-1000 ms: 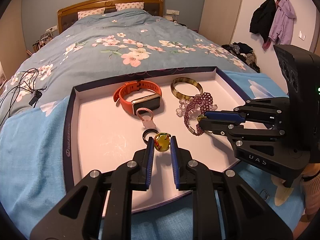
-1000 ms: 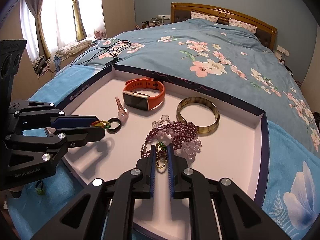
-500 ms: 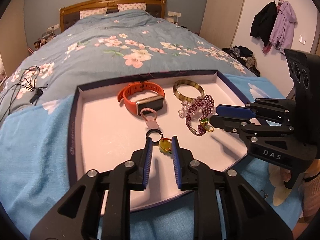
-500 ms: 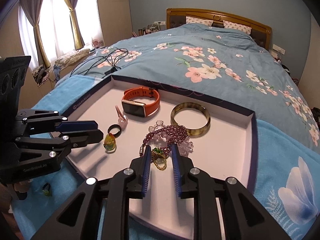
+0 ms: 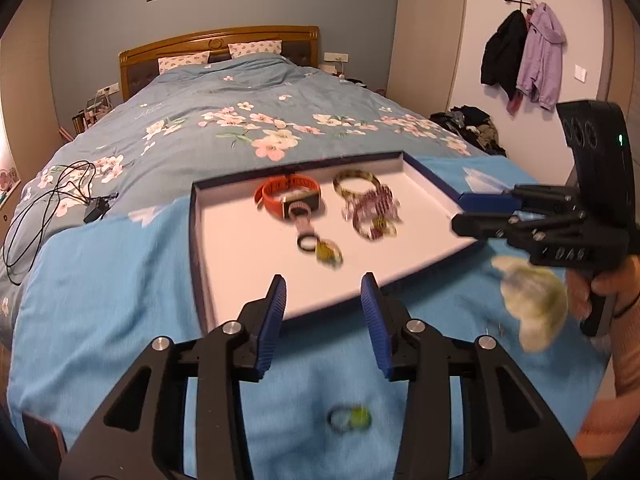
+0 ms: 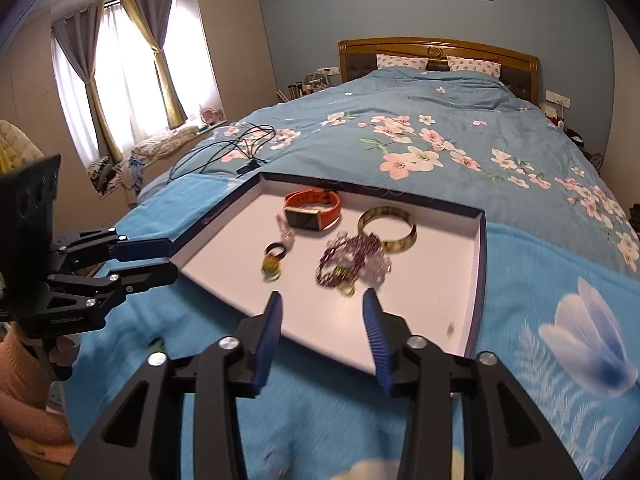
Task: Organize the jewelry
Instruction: 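Open both tools to drop pendant and charm into tray, then withdraw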
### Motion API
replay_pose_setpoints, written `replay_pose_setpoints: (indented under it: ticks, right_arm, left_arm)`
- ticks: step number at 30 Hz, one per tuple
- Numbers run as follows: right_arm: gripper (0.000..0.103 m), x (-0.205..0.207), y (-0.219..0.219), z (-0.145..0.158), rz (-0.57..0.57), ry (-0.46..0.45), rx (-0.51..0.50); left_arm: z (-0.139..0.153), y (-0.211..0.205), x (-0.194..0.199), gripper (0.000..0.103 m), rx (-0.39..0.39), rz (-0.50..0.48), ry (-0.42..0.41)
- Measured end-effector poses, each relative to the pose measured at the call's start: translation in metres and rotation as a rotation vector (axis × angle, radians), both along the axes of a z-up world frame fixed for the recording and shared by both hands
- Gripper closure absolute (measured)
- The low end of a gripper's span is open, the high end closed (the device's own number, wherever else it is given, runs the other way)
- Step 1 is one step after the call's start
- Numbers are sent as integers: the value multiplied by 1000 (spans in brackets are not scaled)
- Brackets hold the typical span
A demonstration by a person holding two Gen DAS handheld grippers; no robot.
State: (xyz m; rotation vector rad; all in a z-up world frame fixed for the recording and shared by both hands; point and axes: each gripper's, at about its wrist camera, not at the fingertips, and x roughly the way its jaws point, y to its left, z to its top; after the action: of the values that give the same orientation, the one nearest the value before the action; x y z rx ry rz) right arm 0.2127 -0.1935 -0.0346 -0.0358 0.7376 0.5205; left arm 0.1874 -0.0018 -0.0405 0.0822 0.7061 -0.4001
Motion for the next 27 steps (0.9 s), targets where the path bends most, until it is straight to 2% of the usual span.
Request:
replay_pose_setpoints:
  ticks: [8,14,27]
  right_arm:
    - [59,-42,-5,-25,7,60,-51]
    - [59,-60,-5,-40,14,106,-69]
    - [59,-74,6,-44,28,113,-103]
  left_arm:
    - [-22,12,-49,58,34,-13,44]
    - [-30,9,-68,55,27,-28,69]
    - [-46,1,-55,58,47,-7,158]
